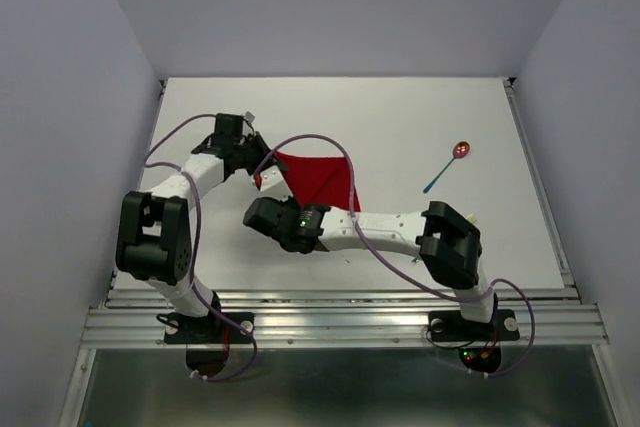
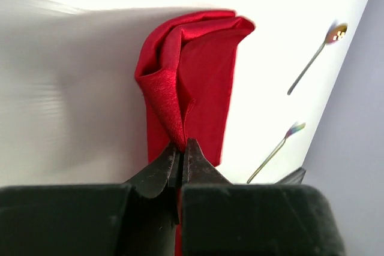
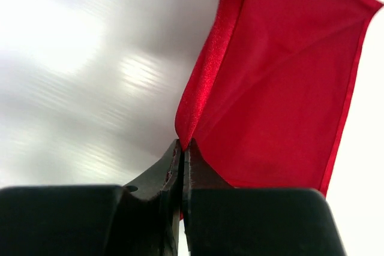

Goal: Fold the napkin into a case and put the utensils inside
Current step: Turn over the upper triangle folded napkin at the center of the board.

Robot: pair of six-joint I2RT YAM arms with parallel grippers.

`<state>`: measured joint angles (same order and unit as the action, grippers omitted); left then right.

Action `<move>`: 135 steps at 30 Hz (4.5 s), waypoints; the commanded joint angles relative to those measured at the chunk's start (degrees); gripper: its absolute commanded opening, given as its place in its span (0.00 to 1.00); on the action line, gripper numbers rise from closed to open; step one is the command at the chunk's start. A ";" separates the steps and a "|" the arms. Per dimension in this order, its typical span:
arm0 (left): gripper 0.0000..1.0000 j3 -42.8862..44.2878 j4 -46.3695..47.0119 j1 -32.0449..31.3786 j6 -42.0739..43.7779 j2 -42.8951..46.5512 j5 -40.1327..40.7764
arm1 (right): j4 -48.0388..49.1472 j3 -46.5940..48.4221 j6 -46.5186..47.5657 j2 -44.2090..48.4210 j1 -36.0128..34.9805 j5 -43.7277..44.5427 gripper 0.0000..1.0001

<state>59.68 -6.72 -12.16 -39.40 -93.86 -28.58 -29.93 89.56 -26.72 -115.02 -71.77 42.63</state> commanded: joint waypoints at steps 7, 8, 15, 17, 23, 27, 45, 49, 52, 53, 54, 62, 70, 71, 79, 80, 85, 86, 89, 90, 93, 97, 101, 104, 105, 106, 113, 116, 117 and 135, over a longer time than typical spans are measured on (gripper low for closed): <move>0.00 11.06 -16.65 18.83 11.87 15.27 9.50 | 6.64 24.24 3.08 -6.43 -0.83 -22.49 0.01; 0.00 11.59 -18.40 19.89 12.50 16.07 10.64 | 6.73 26.00 2.90 -7.23 -0.83 -23.64 0.01; 0.00 17.91 -25.52 27.37 16.54 22.75 19.42 | 11.47 34.97 0.62 -11.10 -0.83 -36.90 0.01; 0.00 19.50 -26.23 27.54 16.72 23.81 21.72 | 11.22 39.80 0.44 -12.68 -1.45 -38.32 0.01; 0.00 25.74 -29.93 27.46 18.30 24.87 32.43 | 11.47 46.41 -2.80 -16.90 -1.45 -45.17 0.01; 0.00 25.93 -29.67 27.46 18.74 24.34 33.33 | 13.49 43.35 -4.65 -15.59 -1.45 -46.76 0.01; 0.00 13.01 -19.13 13.06 12.51 17.32 34.03 | 26.32 4.42 -13.27 -0.04 3.12 -38.69 0.01; 0.00 12.74 -17.89 12.43 11.62 16.69 32.80 | 26.59 1.06 -13.36 2.25 4.26 -38.94 0.01; 0.00 13.62 -17.80 12.43 12.59 17.31 33.41 | 26.42 2.63 -12.13 2.26 4.27 -40.52 0.01; 0.00 14.93 -18.32 12.51 13.72 17.40 34.02 | 26.24 3.42 -12.04 1.39 4.27 -41.39 0.01; 0.00 15.72 -19.37 12.43 14.26 17.40 34.81 | 25.81 4.39 -12.13 0.77 4.27 -42.10 0.01; 0.00 21.69 -22.63 22.26 19.00 20.12 34.38 | 23.08 17.83 -11.25 -6.96 1.11 -49.57 0.01; 0.00 30.58 -25.71 25.97 21.64 21.45 38.16 | 21.84 30.32 -10.55 -13.12 -1.62 -57.48 0.01; 0.00 31.71 -25.80 25.27 21.90 21.36 39.12 | 22.54 29.45 -10.72 -12.34 -1.62 -57.75 0.01; 0.00 27.88 -22.64 12.53 18.49 15.92 44.75 | 28.70 13.03 -12.83 -4.51 -0.31 -52.39 0.01; 0.00 26.81 -21.59 9.82 17.70 15.21 44.66 | 28.88 11.18 -13.27 -4.07 -0.30 -51.95 0.01; 0.00 21.89 -15.17 -0.57 13.56 6.88 45.54 | 34.49 -7.97 -17.31 3.21 2.69 -48.00 0.01; 0.00 20.93 -14.29 -1.71 13.04 5.55 45.45 | 35.20 -10.69 -17.75 4.44 3.38 -46.43 0.01; 0.00 20.30 -11.48 -6.02 11.28 0.71 45.02 | 36.17 -19.14 -18.98 8.49 4.53 -43.61 0.01; 0.00 20.21 -10.17 -8.03 11.10 -1.30 44.93 | 36.52 -22.46 -19.51 9.37 4.53 -43.08 0.01; 0.00 21.26 -8.84 -10.24 9.96 -4.12 44.05 | 36.52 -26.35 -20.30 12.36 5.15 -40.70 0.01; 0.00 23.11 -8.31 -12.79 9.25 -8.52 43.87 | 36.44 -30.93 -21.27 15.00 6.28 -39.29 0.01; 0.00 25.56 -8.40 -14.73 9.07 -11.51 43.87 | 36.44 -33.74 -22.41 16.76 6.82 -37.63 0.01; 0.00 26.89 -8.75 -16.05 8.90 -13.45 44.66 | 36.26 -35.41 -23.03 18.08 6.82 -36.31 0.01; 0.00 27.33 -8.92 -16.57 8.90 -13.97 44.66 | 35.91 -35.85 -23.11 18.34 7.34 -35.96 0.01; 0.00 27.68 -9.01 -16.92 8.81 -14.76 44.66 | 35.82 -36.64 -23.37 18.69 7.34 -35.60 0.01; 0.00 32.33 -10.42 -20.17 8.72 -18.37 45.89 | 35.73 -41.30 -24.43 20.89 9.18 -33.93 0.01; 0.00 33.66 -11.29 -21.41 8.81 -20.04 46.42 | 35.73 -42.18 -24.08 21.15 9.19 -33.84 0.03; 0.00 34.27 -11.56 -21.67 8.81 -20.39 46.42 | 35.73 -42.45 -24.17 21.33 9.19 -33.76 0.05; 0.00 35.15 -13.49 -25.45 7.76 -21.97 46.33 | 35.65 -47.81 -23.03 25.90 11.03 -30.06 0.01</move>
<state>90.15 -31.20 -38.92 -31.42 -116.44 9.43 8.95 42.74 -50.13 -90.83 -59.16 17.82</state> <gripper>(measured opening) 0.091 0.056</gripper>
